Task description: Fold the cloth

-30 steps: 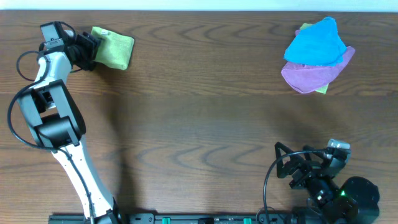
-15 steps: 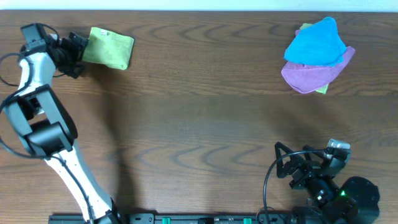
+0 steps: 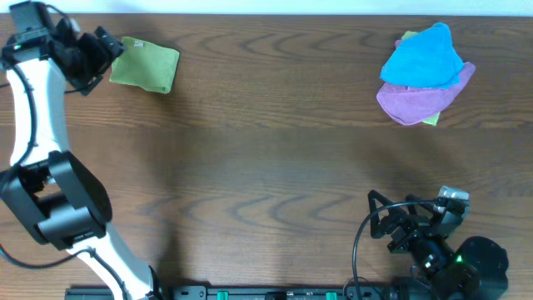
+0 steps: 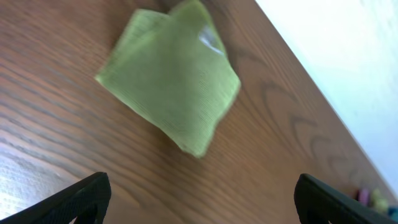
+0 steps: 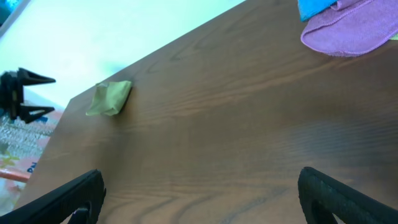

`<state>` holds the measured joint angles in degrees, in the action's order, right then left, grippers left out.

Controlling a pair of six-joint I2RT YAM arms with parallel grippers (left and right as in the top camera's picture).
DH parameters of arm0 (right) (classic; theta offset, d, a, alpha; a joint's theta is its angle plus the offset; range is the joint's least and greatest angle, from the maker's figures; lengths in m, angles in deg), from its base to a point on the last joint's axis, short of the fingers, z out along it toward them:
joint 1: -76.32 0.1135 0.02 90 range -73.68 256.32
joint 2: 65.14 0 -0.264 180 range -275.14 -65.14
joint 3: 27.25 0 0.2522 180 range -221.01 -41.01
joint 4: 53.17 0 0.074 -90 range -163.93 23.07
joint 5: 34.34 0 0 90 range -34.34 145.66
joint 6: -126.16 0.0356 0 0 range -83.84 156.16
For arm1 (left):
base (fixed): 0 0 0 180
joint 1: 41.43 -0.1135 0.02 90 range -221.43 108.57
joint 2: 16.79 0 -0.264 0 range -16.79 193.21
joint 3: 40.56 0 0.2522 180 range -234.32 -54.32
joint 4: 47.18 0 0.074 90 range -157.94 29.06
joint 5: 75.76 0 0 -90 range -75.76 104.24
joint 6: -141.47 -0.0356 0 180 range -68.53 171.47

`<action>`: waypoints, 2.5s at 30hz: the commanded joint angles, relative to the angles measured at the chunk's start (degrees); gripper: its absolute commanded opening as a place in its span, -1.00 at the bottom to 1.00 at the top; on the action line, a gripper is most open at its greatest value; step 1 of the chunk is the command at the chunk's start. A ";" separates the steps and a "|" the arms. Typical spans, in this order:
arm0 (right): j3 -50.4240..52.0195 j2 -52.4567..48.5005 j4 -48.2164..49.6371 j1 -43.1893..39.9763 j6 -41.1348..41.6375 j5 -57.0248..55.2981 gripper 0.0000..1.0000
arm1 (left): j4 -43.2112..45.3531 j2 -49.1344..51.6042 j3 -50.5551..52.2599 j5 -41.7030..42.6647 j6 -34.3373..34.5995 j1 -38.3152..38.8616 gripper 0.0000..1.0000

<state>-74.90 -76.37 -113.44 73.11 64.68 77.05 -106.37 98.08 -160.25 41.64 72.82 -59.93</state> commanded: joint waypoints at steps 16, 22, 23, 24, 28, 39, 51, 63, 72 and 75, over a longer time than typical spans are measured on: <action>0.33 0.35 -0.07 -0.52 0.81 -0.17 0.99 | -17.49 -18.16 0.09 -17.99 -7.32 7.67 0.91; 0.33 0.35 -0.07 -0.52 0.81 -0.17 0.99 | -24.74 -23.02 4.44 -21.68 -8.52 8.04 0.91; 0.33 0.35 -0.07 -0.52 0.81 -0.17 0.99 | -24.48 -24.11 6.03 -21.81 -8.50 8.04 0.91; 0.33 0.35 -0.07 -0.52 0.81 -0.17 0.99 | -23.96 -25.24 7.96 -21.81 -8.50 8.04 0.91; 0.33 0.35 -0.07 -0.52 0.81 -0.17 0.98 | -17.59 -31.63 19.82 -20.68 -8.46 8.11 0.91; 0.33 0.35 -0.07 -0.52 0.81 -0.17 0.99 | 12.41 -60.52 57.24 -18.40 -8.52 10.49 0.91; 0.33 0.35 -0.07 -0.52 0.81 -0.17 0.98 | 16.72 -90.99 82.60 -23.02 -15.17 12.83 0.91; 0.33 0.35 -0.07 -0.52 0.81 -0.17 0.98 | 2.64 -104.00 87.47 -30.32 -21.46 17.73 0.91; 0.33 0.35 -0.07 -0.52 0.81 -0.17 0.98 | -5.79 -108.80 87.47 -31.69 -22.69 18.32 0.91; 0.33 0.35 -0.07 -0.52 0.81 -0.17 0.98 | -7.39 -110.16 87.49 -31.91 -22.71 18.32 0.91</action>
<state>-74.72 -76.32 -113.44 73.11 64.70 77.03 -113.06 -10.72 -72.76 10.99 51.18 -41.95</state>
